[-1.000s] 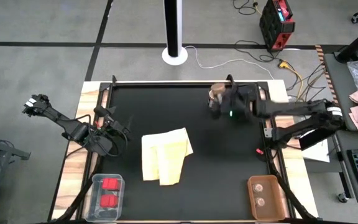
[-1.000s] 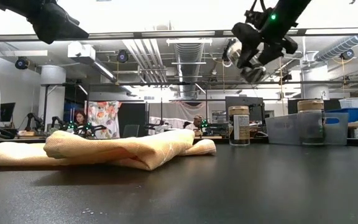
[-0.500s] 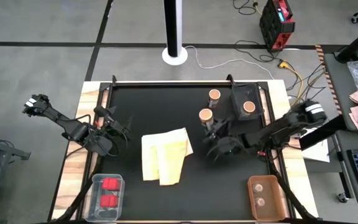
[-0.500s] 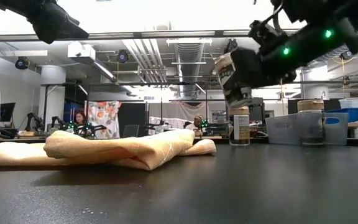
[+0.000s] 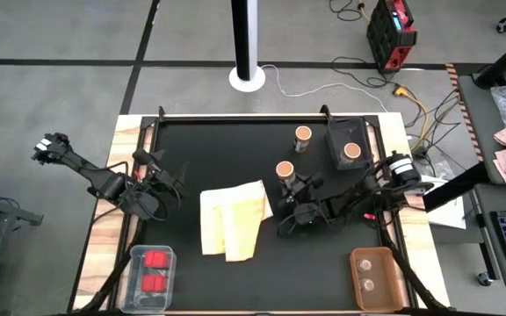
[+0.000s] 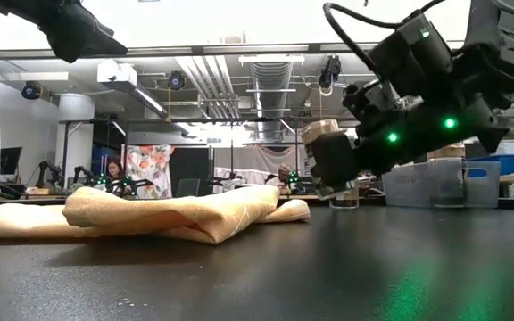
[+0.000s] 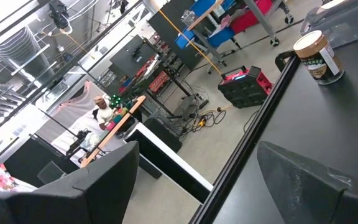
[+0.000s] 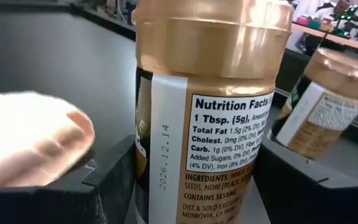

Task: Sort spices by type
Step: Remove the top golden spice bottle from the black bin

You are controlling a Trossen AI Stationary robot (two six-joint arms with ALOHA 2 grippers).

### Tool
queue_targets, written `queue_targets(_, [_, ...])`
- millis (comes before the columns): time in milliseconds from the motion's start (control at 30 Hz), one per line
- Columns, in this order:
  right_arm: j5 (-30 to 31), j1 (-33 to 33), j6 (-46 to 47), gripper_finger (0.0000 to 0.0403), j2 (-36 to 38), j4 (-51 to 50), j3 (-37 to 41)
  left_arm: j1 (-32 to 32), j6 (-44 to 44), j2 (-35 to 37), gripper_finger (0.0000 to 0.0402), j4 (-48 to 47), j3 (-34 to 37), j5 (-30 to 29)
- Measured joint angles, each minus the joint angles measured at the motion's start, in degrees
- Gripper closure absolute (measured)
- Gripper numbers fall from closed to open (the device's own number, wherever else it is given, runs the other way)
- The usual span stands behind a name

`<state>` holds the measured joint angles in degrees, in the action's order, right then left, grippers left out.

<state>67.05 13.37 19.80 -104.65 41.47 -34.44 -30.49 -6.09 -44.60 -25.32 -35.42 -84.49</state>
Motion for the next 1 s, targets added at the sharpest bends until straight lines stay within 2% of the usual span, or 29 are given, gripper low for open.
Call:
queue_targets(233, [1.15,0.0,2.87,0.0134,-2.2,-0.44,-0.06,0.01,0.0,0.0,0.0091,-0.02,0.0,0.0])
queue_targets(467, [-0.12,0.02,2.7,0.01,-2.2,-0.84,-0.06,0.01,0.0,0.0,0.0091,-0.02,0.0,0.0])
queue_targets(833, [-1.38,0.0,2.85,0.0115,-2.18,-0.85,-0.06,0.0,0.0,0.0,0.0091,-0.02,0.0,0.0])
queue_targets(1000, [-1.75,0.0,3.08,0.0091,-2.13,-3.18,-0.04,0.01,0.0,0.0,0.0091,-0.02,0.0,0.0])
